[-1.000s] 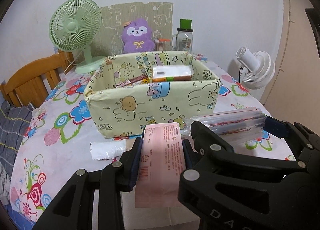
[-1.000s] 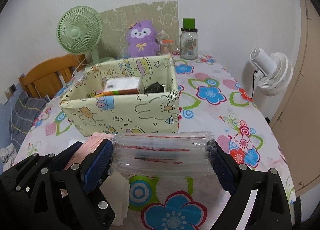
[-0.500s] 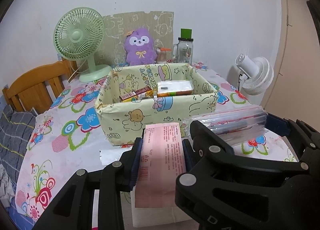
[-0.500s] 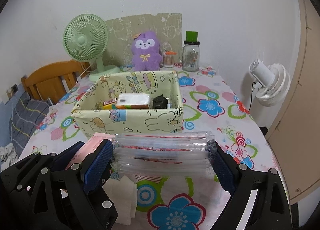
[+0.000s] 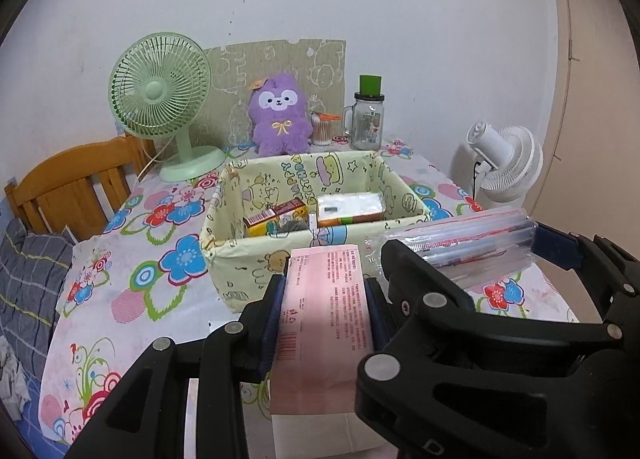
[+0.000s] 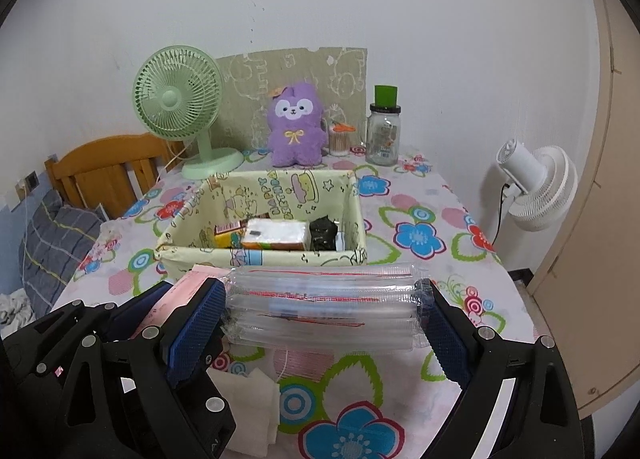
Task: Organize soft objects
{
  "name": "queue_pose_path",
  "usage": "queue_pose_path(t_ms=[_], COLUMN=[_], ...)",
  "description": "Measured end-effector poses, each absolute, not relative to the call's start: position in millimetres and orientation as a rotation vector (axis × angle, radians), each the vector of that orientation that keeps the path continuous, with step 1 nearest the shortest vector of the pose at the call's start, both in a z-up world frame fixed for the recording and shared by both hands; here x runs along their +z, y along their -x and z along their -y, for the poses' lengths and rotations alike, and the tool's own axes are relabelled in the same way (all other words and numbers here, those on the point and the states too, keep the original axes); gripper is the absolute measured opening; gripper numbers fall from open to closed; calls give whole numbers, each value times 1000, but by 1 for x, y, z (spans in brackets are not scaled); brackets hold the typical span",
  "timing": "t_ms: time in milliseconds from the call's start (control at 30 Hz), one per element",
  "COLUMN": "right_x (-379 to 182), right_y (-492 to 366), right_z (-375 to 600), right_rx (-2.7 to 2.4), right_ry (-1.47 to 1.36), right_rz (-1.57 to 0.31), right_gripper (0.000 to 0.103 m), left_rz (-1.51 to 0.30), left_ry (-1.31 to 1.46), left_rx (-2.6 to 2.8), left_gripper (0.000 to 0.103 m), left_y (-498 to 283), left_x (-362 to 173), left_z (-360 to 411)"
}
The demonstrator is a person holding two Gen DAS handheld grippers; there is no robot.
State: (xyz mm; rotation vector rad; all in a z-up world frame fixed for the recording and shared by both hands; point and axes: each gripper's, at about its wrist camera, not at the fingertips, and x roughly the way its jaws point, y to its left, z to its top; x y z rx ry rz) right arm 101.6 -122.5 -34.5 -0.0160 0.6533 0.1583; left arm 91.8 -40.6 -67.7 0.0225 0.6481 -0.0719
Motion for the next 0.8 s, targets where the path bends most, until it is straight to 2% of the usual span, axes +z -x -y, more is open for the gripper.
queue_pose_path(t_ms=[800], right_x=[-17], right_y=[-124], right_z=[110], right_rx=[182], right_ry=[31], right_rz=[-605], right_gripper=[96], left_rz=[-609], left_ry=[-6], left_rx=[-55], left_gripper=[40], left_y=[-113], left_x=[-50], left_z=[27])
